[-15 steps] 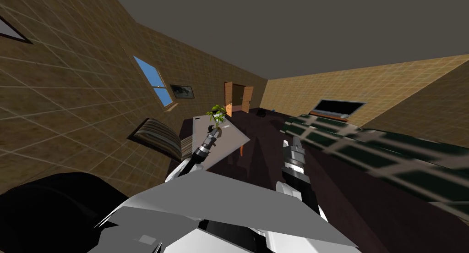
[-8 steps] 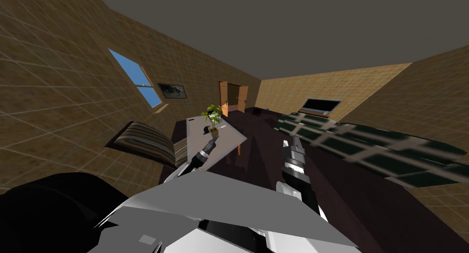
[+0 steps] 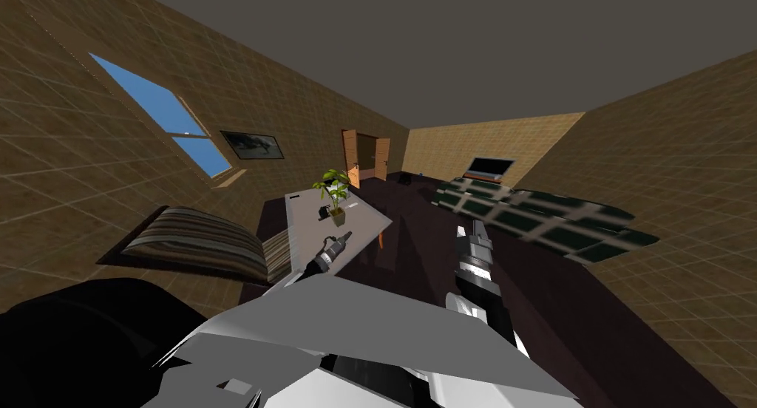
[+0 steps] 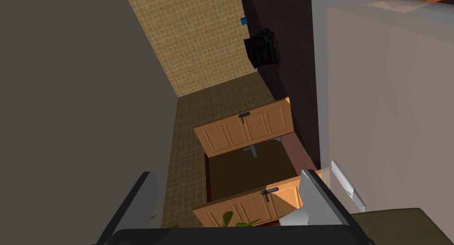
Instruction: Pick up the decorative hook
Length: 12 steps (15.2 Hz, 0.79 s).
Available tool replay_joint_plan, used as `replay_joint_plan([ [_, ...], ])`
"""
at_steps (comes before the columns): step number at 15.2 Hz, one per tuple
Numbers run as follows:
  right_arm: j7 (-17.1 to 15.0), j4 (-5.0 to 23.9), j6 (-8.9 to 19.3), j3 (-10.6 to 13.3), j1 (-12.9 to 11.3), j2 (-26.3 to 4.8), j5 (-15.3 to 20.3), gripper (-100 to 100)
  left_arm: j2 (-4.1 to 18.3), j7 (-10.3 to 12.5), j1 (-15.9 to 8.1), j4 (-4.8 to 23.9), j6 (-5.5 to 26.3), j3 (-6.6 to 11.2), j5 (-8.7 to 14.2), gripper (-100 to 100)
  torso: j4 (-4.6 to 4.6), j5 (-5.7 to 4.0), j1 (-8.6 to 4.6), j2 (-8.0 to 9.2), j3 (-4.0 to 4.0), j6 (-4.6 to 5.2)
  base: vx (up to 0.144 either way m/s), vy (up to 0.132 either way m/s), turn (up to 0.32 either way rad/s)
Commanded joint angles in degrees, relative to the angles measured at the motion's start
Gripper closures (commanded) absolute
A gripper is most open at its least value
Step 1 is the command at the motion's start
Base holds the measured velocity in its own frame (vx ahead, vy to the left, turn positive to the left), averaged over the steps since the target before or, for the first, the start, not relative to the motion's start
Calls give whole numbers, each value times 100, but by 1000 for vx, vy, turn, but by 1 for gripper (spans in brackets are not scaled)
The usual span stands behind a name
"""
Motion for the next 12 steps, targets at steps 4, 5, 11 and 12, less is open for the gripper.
replay_joint_plan([
  [4,0,0,0,0,0,0,0,0,400,193,-27,723,161,-282,-11,-100,0,0,0,-2,-1,1,3,18,-200],
  [5,0,0,0,0,-1,0,0,0,400,193,-27,848,161,-282,-11,-100,0,0,0,-3,-1,4,5,29,-241],
  [11,0,0,0,0,0,0,0,0,707,347,-52,1600,284,-529,-25,-100,0,0,-2,-3,-2,3,4,18,-157],
  [12,0,0,0,0,0,0,0,0,707,347,-52,1628,284,-529,-25,-100,0,-1,-1,-4,-2,1,5,18,-70],
])
